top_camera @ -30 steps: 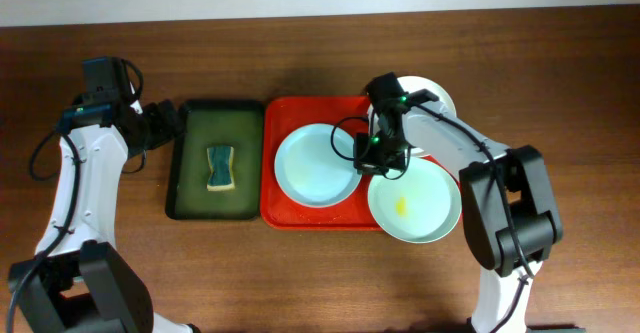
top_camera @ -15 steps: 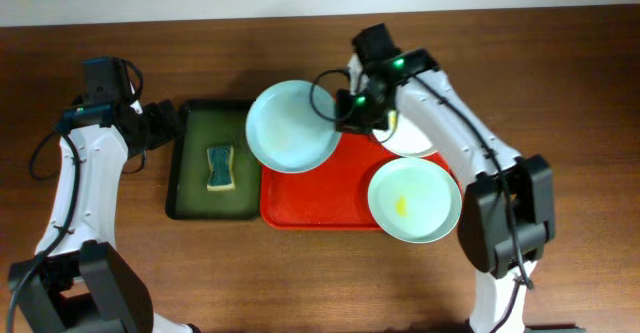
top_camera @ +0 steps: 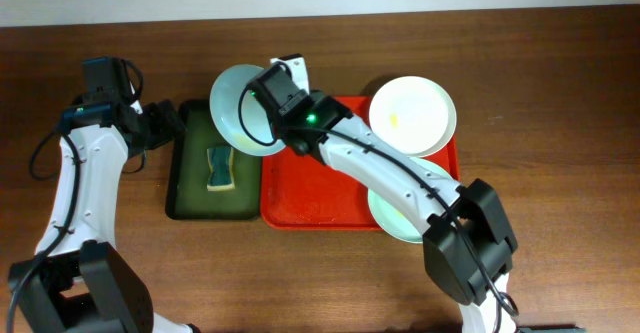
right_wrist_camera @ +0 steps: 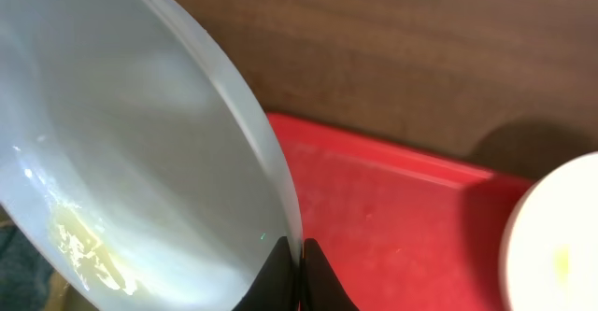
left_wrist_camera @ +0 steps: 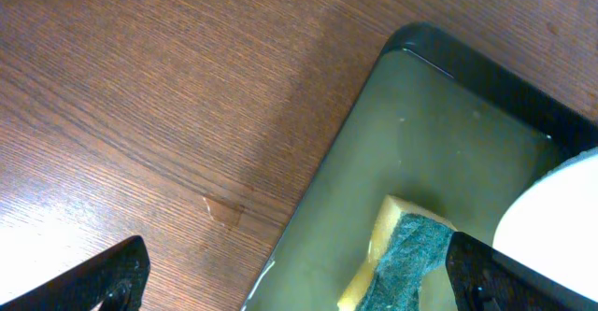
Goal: Clean dirty plates on tray and stack at the side
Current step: 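Lift the light-blue plate with the right gripper and carry it rightward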
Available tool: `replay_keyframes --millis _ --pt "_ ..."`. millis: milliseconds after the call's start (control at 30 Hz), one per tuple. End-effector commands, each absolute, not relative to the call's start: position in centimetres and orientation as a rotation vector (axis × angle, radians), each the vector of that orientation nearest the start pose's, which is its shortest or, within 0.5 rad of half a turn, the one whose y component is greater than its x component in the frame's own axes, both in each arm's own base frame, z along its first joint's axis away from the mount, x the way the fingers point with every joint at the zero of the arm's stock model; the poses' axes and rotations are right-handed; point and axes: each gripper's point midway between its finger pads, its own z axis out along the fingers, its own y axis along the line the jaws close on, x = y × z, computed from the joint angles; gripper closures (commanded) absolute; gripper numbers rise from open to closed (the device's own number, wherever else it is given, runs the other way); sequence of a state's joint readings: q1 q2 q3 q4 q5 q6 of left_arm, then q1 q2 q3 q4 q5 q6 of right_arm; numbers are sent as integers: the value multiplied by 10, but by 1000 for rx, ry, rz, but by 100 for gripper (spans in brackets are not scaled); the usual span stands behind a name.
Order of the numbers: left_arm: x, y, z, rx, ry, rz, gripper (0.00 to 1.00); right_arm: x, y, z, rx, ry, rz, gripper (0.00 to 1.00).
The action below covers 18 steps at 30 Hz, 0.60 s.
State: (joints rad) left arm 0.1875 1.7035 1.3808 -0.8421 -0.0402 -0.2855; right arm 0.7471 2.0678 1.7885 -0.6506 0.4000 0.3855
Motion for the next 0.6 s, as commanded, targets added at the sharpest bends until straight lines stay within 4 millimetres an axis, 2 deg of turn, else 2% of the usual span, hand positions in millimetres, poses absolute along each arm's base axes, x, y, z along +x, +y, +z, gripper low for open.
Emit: replay_keyframes --millis 0,133,167,233,300,400,500,567 --pt "397 85 137 -672 2626 25 0 452 313 198 -313 2204 -182 96" --pt "397 85 137 -672 2626 24 1 454 321 238 -372 2097 -258 96" --pt "397 85 137 -672 2626 25 0 454 326 255 -389 2058 -266 96" --pt "397 85 137 -672 2626 25 0 453 334 277 -397 2015 -253 96" --pt "397 85 137 -672 2626 25 1 453 333 293 -364 1983 -264 96" --pt "397 85 137 -672 2626 24 1 453 336 315 -414 1921 -314 96" --pt "397 85 137 -672 2626 24 1 446 341 342 -462 1805 -470 96" --pt "397 85 137 -672 2626 24 1 439 345 351 -472 1765 -522 96"
